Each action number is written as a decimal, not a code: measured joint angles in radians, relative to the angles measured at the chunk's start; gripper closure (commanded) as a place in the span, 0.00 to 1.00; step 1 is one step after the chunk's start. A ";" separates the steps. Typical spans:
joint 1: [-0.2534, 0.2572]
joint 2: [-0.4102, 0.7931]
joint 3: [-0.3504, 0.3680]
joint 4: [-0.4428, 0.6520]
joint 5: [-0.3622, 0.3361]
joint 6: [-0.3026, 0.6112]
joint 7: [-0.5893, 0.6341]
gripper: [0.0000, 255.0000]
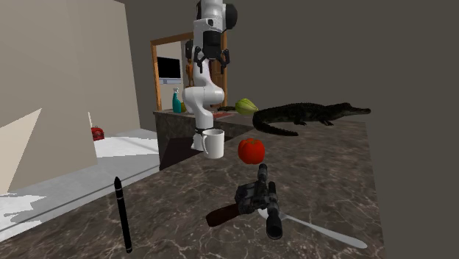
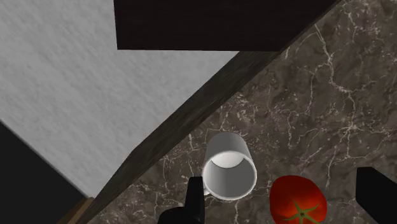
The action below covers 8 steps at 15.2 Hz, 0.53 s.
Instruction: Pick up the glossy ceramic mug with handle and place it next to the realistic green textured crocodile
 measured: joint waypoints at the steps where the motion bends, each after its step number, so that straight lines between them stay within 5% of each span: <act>1: 0.000 0.000 0.000 0.000 0.000 0.000 0.000 0.00; 8: 0.002 0.088 0.017 -0.118 0.003 0.200 0.010 0.00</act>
